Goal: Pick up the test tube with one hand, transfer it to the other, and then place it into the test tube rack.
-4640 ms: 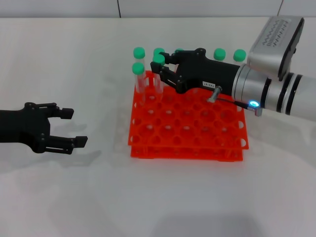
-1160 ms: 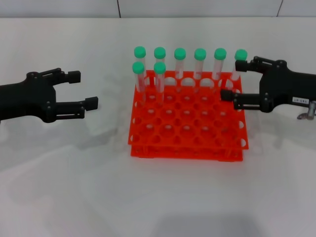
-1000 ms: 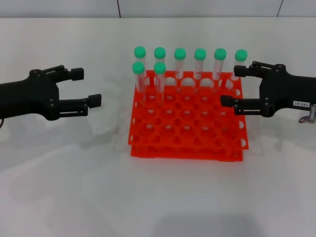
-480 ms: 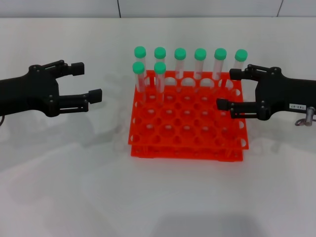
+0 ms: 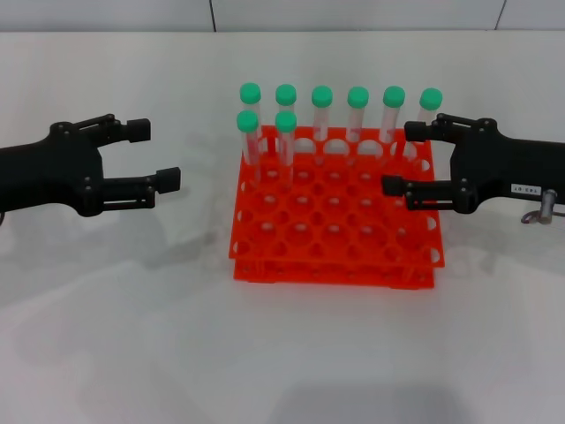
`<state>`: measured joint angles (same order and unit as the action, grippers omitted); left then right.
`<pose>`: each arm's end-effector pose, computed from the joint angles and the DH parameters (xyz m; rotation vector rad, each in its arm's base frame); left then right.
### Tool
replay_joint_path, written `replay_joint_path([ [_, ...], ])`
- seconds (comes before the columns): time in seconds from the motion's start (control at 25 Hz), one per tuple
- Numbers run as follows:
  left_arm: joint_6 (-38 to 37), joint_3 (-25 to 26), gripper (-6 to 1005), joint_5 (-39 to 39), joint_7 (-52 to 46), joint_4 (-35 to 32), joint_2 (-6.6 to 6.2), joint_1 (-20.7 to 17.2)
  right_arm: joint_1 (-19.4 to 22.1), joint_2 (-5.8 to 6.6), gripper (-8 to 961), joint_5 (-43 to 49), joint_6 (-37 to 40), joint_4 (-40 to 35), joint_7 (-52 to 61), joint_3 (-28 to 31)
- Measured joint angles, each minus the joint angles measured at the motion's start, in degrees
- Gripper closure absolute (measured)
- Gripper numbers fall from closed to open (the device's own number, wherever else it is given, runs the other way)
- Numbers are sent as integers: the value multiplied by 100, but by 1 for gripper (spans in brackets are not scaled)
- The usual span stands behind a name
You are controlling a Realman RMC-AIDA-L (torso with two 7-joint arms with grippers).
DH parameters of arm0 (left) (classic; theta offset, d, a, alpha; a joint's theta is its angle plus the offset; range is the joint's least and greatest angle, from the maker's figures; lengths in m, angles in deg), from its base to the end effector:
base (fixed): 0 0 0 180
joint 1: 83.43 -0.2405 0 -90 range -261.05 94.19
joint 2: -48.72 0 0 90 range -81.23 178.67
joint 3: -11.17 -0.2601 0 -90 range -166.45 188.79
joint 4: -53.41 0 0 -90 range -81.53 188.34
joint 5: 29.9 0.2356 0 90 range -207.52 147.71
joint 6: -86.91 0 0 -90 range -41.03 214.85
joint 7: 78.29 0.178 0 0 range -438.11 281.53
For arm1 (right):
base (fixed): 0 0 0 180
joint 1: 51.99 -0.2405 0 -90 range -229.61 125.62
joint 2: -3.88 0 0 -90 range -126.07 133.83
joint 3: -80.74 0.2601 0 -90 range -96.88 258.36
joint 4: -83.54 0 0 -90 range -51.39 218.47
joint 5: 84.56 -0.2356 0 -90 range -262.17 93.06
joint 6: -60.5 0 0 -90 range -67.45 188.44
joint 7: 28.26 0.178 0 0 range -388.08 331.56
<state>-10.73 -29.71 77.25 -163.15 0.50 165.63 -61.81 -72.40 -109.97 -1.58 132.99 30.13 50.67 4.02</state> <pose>-0.2732 0.3423 0.0406 -2.6580 -0.5436 -0.7369 0.2191 0.3767 -0.0262 -2.6716 0.3167 0.7030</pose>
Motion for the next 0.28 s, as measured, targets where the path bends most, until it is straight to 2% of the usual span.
replay_joint_path([
  [0.28, -1, -12, 111, 13, -3, 0, -4, 0, -48, -6, 98, 0, -20, -3, 0, -15],
])
